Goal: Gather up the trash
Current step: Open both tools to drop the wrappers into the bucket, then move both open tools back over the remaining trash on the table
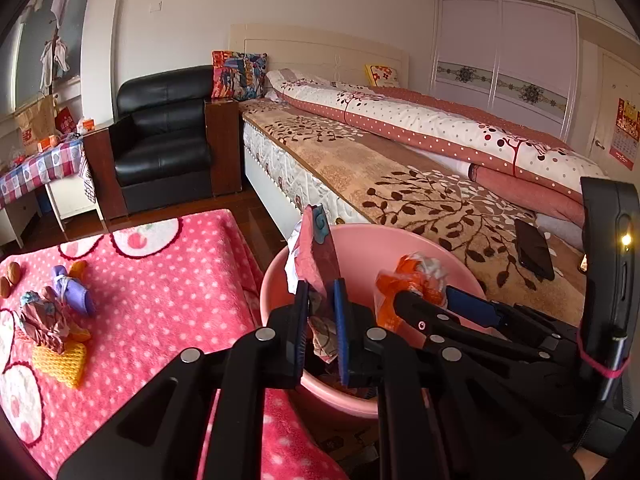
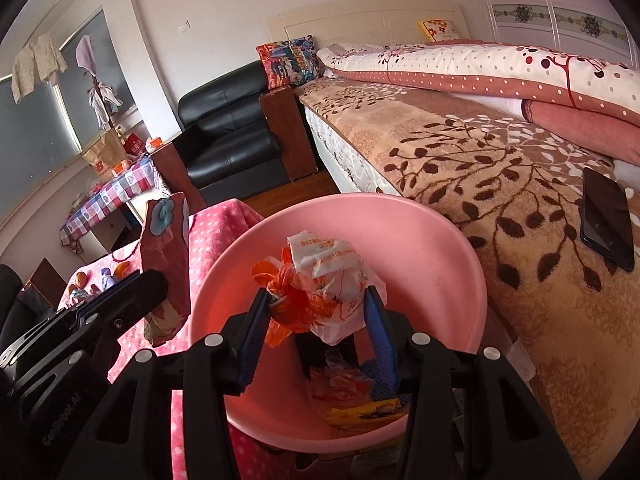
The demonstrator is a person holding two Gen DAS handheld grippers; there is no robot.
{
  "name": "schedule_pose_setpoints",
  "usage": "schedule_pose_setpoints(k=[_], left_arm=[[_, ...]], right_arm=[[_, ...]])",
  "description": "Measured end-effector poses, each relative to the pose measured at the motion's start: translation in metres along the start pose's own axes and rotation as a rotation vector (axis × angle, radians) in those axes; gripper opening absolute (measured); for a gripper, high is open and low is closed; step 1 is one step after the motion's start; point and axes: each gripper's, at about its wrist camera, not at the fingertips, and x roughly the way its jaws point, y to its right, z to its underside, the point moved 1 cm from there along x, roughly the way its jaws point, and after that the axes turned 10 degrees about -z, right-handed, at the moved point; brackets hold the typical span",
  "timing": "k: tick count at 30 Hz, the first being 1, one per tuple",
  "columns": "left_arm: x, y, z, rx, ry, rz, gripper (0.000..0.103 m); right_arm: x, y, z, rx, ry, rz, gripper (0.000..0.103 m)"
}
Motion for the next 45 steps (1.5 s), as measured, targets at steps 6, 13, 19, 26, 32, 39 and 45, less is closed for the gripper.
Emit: schedule_pose_setpoints(k=[6, 13, 19, 26, 32, 39, 45], left_arm=[[0.003, 0.001, -0.001, 0.008, -0.018, 0.009, 0.027], [-0.001, -0.008, 0.000, -0.029, -0.040, -0.028, 0.034], [-0.009, -0.023, 0.005, -0.050, -0.051, -0.071, 0.033], [-0.036, -0.041, 0.006, -0.073, -0.007, -0.108, 0.033], [-0.063, -0.062, 0.019, -0.078, 0.006, -0.139, 0.033], [-0.113, -0.098, 0.040, -0.073, 0.070, -0.188, 0.033], [-0.143, -0.132, 0.059, -0.118, 0.082, -0.205, 0.033]], right_arm=[[0.001, 0.003, 0.001, -0.008, -0.007, 0.025, 0.056], [-0.011, -0.002, 0.006, -0.036, -0.002, 0.012, 0.058], [-0.028, -0.018, 0.013, -0.061, -0.003, -0.010, 0.058], [-0.052, -0.055, 0.034, -0.101, -0.005, -0.049, 0.058], [-0.072, -0.092, 0.064, -0.113, -0.004, -0.082, 0.058], [-0.094, -0.144, 0.098, -0.134, 0.034, -0.115, 0.058], [-0.108, -0.183, 0.115, -0.182, 0.056, -0.138, 0.058]])
